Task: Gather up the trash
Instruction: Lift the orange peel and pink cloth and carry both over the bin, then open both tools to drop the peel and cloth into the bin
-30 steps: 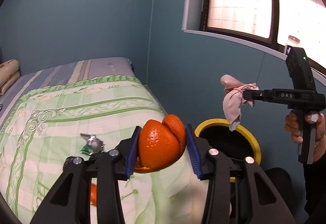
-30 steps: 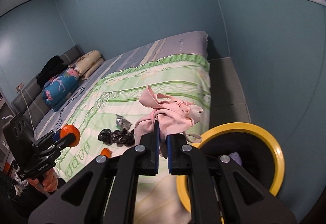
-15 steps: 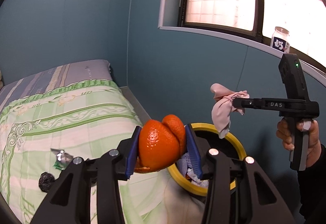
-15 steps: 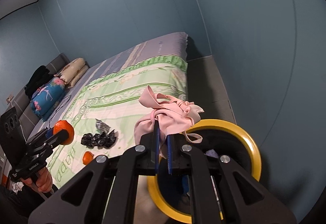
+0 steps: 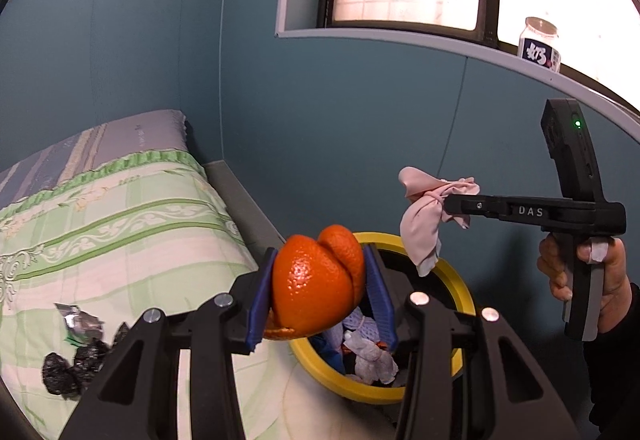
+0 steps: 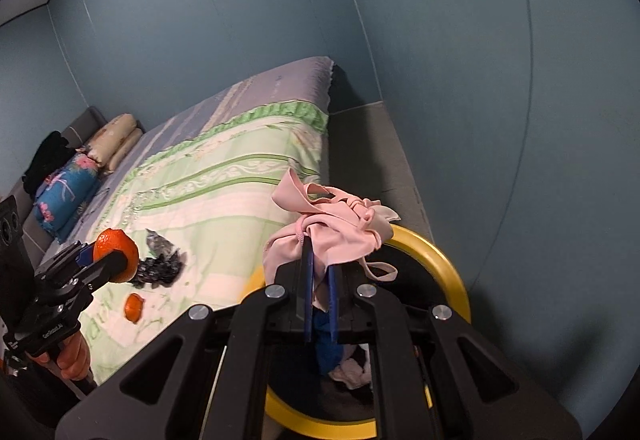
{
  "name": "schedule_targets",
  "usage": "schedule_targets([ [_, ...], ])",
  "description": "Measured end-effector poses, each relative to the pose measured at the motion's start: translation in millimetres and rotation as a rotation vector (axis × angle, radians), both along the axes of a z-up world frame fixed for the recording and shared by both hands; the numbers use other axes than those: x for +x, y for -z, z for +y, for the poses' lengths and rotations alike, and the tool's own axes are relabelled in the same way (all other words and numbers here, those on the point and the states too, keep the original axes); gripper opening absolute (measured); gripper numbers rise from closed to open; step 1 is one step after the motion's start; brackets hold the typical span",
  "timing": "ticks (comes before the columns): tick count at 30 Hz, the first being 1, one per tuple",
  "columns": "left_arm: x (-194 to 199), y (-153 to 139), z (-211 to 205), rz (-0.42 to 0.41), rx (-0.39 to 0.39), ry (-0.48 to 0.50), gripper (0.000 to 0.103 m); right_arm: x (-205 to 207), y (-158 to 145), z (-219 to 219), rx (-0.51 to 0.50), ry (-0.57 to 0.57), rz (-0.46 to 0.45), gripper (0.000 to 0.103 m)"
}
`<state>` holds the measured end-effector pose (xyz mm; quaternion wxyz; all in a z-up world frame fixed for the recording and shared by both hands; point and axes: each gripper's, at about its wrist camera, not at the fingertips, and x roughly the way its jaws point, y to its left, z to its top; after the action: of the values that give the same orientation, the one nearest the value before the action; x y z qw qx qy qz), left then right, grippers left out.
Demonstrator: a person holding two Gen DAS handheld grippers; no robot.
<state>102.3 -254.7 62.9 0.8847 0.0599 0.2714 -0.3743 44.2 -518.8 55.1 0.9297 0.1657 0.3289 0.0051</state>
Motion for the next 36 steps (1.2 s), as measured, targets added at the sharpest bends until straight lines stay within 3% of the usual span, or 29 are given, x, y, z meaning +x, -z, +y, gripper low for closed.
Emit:
schedule_targets([
  [12,21,46,-46,0.109,0.024,0.050,0.041,12,37,-11,-0.032,0.048,0.073,0.005],
  [21,30,67,-64,0.187,0.011,0.085,0.042,14,49,-13,-0.006,0.049,0.098,0.006],
  [24,32,69,-65,0.196,0.005,0.067,0.055,13,49,-15,-0.002,0.053,0.102,0.008],
  [25,33,69,-63,0.195,-0.002,0.053,0.067,14,49,-16,-0.001,0.058,0.103,0.015],
  [26,33,69,-61,0.192,-0.008,0.041,0.074,12,49,-19,0.003,0.066,0.104,0.031],
  [28,34,69,-58,0.193,-0.016,0.035,0.075,11,49,-23,0.014,0.085,0.097,0.050],
  [36,37,73,-41,0.207,-0.026,-0.007,0.076,5,50,-29,0.030,0.111,0.099,0.048],
])
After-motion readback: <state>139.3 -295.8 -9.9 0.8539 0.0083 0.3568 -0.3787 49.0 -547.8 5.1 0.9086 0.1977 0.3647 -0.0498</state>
